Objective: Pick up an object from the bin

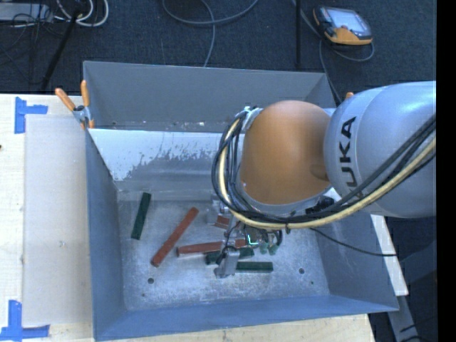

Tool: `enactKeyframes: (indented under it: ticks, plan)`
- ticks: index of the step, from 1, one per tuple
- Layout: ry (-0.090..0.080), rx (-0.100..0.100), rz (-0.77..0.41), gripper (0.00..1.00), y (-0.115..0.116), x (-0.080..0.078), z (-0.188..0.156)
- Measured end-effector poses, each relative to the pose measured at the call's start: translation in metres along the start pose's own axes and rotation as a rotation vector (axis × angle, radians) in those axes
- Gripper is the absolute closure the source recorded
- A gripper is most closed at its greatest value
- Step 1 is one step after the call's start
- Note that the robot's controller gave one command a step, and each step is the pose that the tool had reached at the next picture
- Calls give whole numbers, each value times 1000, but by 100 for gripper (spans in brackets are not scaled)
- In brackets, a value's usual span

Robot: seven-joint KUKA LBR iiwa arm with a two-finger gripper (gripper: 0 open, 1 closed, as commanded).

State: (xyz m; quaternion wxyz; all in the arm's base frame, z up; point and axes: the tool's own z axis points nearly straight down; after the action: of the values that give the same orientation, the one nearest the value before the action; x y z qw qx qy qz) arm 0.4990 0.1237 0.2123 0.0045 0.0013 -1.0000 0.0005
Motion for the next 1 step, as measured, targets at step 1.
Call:
enactKeyframes:
  ticks: [1]
  plan:
    - [-1,1,9,0,-63,-25,147]
